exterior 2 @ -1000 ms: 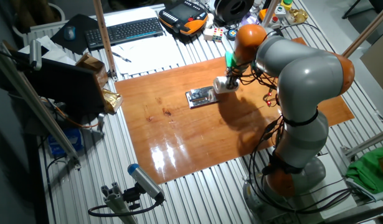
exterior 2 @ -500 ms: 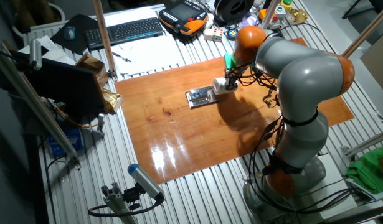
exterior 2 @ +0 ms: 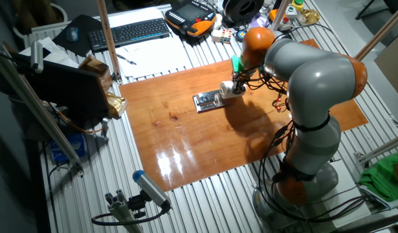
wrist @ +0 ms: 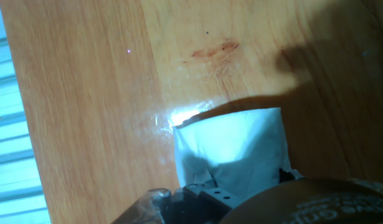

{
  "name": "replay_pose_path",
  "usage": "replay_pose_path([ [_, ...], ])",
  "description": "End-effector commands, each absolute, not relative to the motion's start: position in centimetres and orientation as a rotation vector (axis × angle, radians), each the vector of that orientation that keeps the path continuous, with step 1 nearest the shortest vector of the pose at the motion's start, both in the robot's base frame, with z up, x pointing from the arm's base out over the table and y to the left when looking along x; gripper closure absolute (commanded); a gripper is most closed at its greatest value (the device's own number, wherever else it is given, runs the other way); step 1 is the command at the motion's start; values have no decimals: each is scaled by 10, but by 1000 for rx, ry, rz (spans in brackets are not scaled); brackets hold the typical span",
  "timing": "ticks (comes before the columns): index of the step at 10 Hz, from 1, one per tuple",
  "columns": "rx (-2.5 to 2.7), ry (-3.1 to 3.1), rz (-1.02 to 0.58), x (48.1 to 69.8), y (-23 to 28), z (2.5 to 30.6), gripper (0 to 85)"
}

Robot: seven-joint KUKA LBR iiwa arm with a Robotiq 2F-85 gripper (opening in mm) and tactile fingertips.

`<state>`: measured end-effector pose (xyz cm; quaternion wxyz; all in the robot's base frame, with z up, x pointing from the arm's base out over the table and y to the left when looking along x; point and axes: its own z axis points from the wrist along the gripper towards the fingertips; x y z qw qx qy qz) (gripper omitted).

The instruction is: Put the toilet paper on its holder

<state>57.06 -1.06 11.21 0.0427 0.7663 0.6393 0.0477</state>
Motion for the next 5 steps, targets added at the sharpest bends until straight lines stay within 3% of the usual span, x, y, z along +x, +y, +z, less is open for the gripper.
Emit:
replay_pose_path([
  [1, 2342, 1955, 143, 570, -8, 113, 843],
  [5, 2331, 1953, 129, 571, 0, 116, 843],
])
